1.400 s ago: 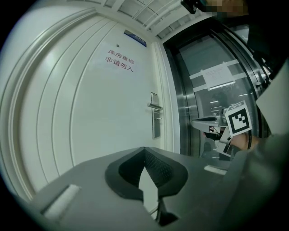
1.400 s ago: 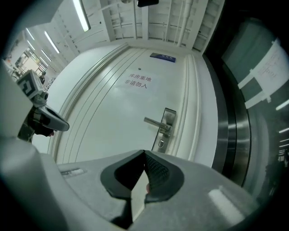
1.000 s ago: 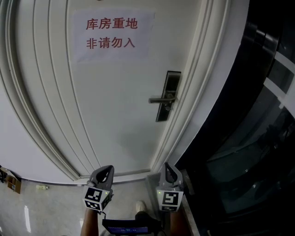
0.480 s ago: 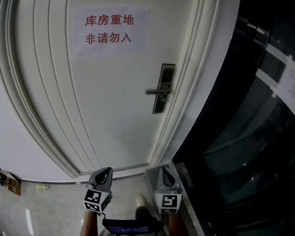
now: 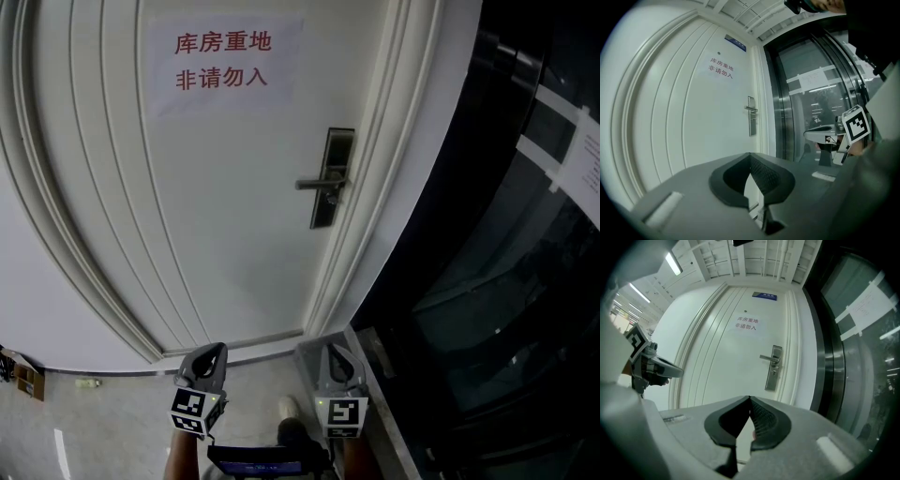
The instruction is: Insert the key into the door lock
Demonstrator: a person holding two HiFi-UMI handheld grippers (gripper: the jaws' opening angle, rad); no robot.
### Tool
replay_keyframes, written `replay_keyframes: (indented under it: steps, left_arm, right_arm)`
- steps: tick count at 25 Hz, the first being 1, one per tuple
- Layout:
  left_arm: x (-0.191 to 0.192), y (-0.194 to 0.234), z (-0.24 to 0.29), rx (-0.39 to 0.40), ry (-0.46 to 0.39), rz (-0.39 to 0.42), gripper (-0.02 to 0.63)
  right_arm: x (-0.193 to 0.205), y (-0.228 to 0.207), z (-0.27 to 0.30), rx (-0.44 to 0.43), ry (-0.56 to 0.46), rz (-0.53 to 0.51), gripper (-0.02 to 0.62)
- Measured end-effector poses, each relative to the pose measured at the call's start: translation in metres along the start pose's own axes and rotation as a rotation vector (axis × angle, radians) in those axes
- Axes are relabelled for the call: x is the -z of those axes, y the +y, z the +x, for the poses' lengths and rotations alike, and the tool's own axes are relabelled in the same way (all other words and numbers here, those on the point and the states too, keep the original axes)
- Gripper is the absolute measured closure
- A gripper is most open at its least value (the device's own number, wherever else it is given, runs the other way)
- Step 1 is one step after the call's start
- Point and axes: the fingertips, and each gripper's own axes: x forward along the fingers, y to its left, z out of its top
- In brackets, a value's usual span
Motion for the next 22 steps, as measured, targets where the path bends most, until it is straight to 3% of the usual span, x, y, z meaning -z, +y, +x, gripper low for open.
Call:
replay_keyframes:
  steps: [22]
  left_arm:
    - [-0.0083,-0.0013,0.0019,-0.005,-0.014,0.01,0.604]
  right_arm:
    - [-0.0011,-0.0011,0.0001,-0.016,-0.004,0.015,0.592]
